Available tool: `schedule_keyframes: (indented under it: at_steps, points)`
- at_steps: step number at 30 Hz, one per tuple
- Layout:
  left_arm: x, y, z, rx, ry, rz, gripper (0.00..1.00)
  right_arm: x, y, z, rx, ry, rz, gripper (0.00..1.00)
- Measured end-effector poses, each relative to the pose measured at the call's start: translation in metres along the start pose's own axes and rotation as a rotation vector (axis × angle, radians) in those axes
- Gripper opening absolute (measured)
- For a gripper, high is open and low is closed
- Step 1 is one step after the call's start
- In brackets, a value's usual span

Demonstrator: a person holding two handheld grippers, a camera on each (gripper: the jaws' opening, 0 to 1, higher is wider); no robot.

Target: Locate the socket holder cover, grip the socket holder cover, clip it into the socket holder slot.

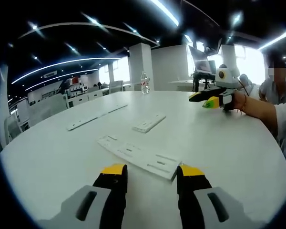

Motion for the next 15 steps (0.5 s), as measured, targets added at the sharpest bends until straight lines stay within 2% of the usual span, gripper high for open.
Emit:
schedule_keyframes:
  at_steps: [15]
  points:
    - [0.0088,-0.0014,-0.0021,-0.003,-0.020,0.010,0.37,-0.0010,-0.0008,-0.0009,0.004,0.002,0.004,0.40]
Point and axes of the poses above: the point that each gripper's makers call its tool centre point, and the gripper's own axes: z roughly backward along the fingers, x roughly to its left, y roughly out of its underside, the point moved 5 cm from there along z, roughly backward along the fingers, and after that the axes turned 2 degrees about -x, right-handed, at the moved point
